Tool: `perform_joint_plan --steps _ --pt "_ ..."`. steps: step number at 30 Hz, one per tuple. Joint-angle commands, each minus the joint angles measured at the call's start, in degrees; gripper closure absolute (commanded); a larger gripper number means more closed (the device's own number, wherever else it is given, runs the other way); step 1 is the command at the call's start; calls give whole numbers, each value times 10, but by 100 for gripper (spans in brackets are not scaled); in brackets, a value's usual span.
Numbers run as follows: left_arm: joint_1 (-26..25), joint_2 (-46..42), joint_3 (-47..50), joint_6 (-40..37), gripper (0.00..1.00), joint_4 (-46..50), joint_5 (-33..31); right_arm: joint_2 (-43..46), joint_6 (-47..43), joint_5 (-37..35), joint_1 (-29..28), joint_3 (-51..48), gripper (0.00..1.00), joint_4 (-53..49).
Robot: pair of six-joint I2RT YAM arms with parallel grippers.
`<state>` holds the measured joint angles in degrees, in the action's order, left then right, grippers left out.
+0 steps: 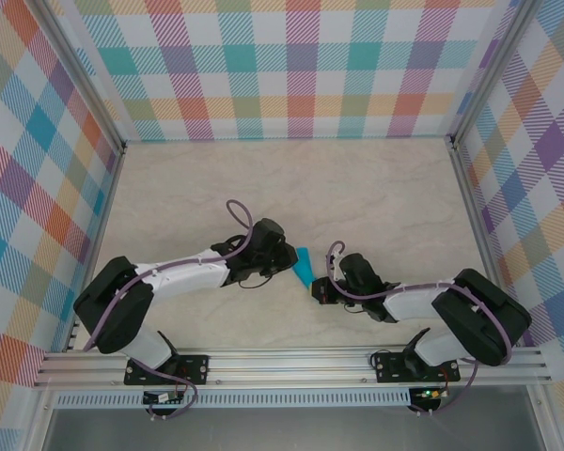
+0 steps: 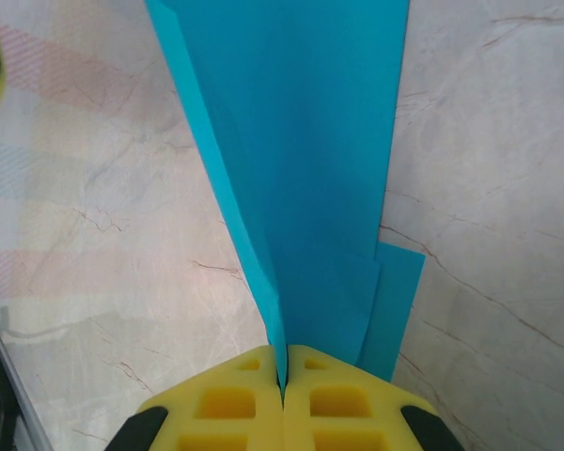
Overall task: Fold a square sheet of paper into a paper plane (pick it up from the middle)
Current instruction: Fold the wing for the fifth time at the center of the table.
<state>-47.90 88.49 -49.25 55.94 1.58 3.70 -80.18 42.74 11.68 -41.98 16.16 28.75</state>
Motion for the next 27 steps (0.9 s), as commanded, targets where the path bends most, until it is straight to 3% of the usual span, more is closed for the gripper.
perform_joint_plan --steps 1,9,18,27 --pt "-11 21 8 -7 81 -62 35 18 26 13 6 -8 98 -16" --pt "-18 79 -12 -7 82 -98 64 13 22 4 6 -6 97 -42" --pt "-19 131 -39 -19 82 -91 54 -13 16 8 6 -3 97 -41" --pt "-18 130 -44 -30 81 -80 54 -10 5 6 6 5 96 -75"
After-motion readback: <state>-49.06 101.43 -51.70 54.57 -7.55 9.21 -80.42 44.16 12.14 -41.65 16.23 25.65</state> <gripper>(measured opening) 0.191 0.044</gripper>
